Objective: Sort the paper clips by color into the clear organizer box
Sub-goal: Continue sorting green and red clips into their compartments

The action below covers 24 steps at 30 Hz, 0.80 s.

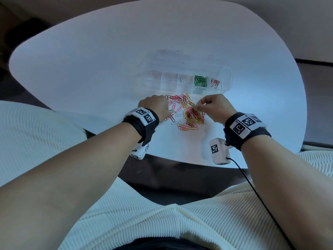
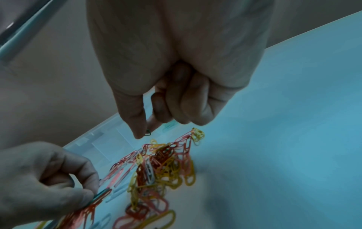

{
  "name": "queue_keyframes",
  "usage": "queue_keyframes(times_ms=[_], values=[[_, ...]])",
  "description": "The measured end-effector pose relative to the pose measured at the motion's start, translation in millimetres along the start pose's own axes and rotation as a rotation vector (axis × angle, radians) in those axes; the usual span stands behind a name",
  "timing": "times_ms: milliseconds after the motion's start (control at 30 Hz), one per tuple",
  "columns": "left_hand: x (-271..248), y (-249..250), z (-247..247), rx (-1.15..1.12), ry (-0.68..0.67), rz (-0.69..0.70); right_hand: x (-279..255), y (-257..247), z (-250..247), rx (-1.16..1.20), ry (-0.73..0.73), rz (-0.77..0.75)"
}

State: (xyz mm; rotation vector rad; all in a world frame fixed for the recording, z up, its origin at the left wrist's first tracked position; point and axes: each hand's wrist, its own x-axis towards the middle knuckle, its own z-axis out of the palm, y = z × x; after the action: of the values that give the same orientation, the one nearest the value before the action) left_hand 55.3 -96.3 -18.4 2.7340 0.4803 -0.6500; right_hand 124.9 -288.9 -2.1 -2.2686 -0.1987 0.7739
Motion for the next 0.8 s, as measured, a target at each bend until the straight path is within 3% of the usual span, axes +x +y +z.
queue_keyframes(times_ms=[800], values=[[-9,7,2,-0.003,-0.062,-0.073,-13,-20,-16,0.114,0.07,-0.087]])
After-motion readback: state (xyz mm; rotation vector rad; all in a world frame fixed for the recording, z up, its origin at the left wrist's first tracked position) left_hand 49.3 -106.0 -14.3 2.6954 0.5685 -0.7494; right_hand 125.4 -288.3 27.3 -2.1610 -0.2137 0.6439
